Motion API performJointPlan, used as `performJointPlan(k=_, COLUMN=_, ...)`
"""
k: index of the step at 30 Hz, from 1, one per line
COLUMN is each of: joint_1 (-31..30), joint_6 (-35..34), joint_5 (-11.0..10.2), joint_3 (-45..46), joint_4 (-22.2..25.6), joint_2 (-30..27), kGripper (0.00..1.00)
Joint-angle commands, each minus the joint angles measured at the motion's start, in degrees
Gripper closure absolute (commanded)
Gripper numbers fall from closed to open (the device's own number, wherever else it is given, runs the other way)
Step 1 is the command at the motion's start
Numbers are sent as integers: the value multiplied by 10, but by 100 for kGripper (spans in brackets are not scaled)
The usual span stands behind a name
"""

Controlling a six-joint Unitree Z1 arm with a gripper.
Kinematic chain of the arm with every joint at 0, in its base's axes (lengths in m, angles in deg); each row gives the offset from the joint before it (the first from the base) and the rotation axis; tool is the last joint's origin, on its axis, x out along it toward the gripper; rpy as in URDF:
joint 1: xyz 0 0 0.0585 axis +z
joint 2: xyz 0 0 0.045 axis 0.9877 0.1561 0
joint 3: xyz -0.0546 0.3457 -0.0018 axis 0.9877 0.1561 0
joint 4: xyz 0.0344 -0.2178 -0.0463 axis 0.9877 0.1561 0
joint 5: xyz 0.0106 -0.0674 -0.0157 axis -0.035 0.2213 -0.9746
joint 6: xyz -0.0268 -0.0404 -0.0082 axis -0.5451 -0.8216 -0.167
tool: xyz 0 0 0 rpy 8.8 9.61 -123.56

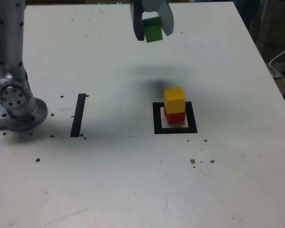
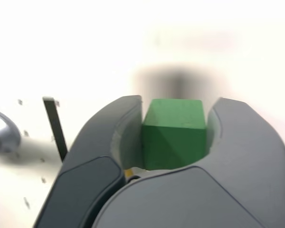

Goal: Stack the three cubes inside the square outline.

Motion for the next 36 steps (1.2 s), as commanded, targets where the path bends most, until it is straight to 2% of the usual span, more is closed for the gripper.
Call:
performJointPlan(k=1, joint_1=-85, joint_6=-32, joint_5=1, joint_3=-9, joint_4=10, joint_2=-4, kGripper=100)
performJointPlan(k=8, joint_1=-168, joint_6=-112, joint_5=0, joint_3=-19, joint_4=23, joint_2=4, kGripper=100)
performJointPlan(k=14, joint_1=-215, joint_6=-163, joint_5=2, joint_3=-20, joint_4=22, joint_2=25, kGripper=100)
performJointPlan(k=23, joint_1=-231, joint_6=-177, joint_5=4, joint_3=-32, joint_4=20, joint_2=61, kGripper=100)
performJointPlan(k=36, joint_1=-239, joint_6=-179, joint_5=-2, joint_3=-36, joint_4=8, joint_2=77, kGripper=100)
